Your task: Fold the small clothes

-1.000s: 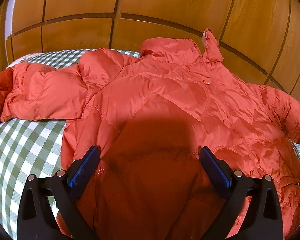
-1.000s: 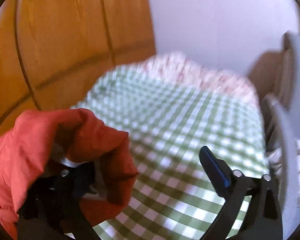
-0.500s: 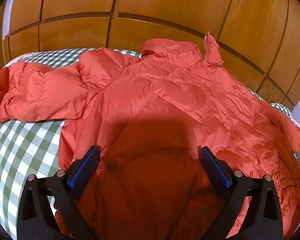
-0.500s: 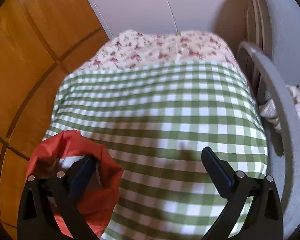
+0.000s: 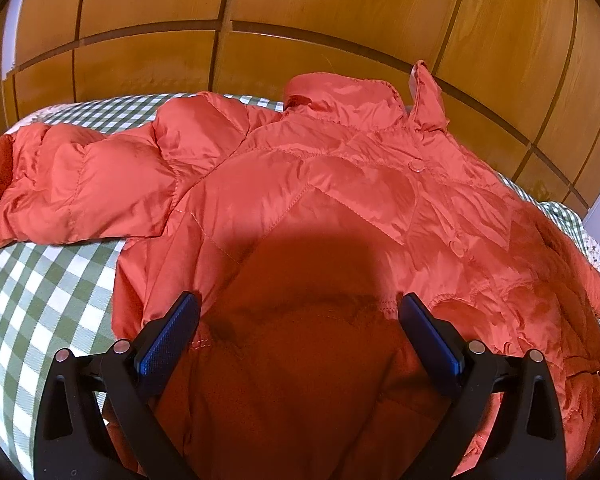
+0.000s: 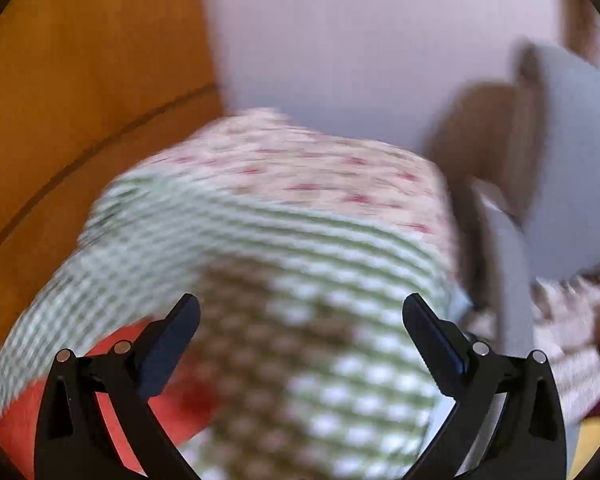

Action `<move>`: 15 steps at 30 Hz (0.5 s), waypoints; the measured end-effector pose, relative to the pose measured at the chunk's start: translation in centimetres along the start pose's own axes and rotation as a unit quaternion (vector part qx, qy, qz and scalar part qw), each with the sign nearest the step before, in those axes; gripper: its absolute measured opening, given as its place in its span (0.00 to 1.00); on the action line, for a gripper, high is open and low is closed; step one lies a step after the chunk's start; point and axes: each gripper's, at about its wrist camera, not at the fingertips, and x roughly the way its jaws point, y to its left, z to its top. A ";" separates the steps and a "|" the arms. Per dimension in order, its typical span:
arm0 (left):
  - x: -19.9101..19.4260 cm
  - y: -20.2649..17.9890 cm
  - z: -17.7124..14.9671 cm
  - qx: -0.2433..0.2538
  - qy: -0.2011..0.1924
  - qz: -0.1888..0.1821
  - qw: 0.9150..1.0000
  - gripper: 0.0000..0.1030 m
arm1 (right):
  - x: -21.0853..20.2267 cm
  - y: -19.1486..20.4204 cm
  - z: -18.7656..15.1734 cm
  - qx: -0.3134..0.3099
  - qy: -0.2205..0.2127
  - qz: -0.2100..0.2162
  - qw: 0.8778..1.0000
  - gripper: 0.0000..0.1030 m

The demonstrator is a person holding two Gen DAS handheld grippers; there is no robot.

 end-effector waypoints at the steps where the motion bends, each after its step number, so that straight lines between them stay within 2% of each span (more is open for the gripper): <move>1: 0.0 0.0 0.0 0.001 0.001 0.001 1.000 0.96 | -0.6 3.3 -1.3 -0.030 0.015 0.050 0.998 0.98; 3: 0.0 -0.1 0.0 0.002 0.002 0.003 1.000 0.96 | -2.0 9.1 -4.1 -0.087 0.036 0.129 0.987 0.98; 5: 0.0 0.0 0.0 0.002 0.002 0.003 1.000 0.96 | -3.7 15.6 -7.4 -0.154 0.053 0.197 0.967 0.98; 8: 0.0 0.0 0.0 0.002 0.002 0.002 1.000 0.96 | -5.3 23.0 -11.8 -0.218 0.066 0.253 0.940 0.98; 10: 0.0 0.0 0.0 0.002 0.002 0.003 1.000 0.96 | -6.1 26.8 -14.4 -0.244 0.079 0.281 0.925 0.98; 12: 0.0 0.0 0.0 0.002 0.002 0.003 1.000 0.96 | -6.6 29.3 -17.3 -0.268 0.064 0.295 0.915 0.98; 15: 0.0 0.0 0.0 0.003 0.002 0.004 1.000 0.96 | -5.0 31.4 -21.1 -0.334 0.067 0.249 0.907 0.98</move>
